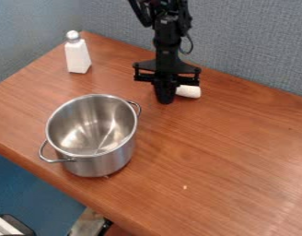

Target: Put the mushroom in the metal pot

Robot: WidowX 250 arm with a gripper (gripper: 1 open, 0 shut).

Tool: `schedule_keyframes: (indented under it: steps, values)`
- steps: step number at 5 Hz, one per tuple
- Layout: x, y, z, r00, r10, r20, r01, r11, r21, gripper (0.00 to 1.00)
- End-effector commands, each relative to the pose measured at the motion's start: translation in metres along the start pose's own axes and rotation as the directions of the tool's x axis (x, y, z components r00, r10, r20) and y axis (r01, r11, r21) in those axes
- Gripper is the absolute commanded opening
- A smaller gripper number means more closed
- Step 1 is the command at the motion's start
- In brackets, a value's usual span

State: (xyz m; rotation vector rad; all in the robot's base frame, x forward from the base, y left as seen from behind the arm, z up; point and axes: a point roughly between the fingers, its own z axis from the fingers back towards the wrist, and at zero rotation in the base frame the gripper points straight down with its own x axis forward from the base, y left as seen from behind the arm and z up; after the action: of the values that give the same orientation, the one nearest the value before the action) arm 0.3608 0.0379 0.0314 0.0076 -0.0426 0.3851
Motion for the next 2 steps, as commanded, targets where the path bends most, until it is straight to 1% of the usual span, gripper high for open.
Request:
schedule_keyframes:
  steps: [1,2]
  values:
    - [0.0182,0.0135,0.0352,0.989,0.102,0.104,-0.099,0.994,-0.042,1.0]
    - [0.0254,0.0227,0.0429,0.974,0.174,0.144,-0.167,0.984,-0.056,0.0]
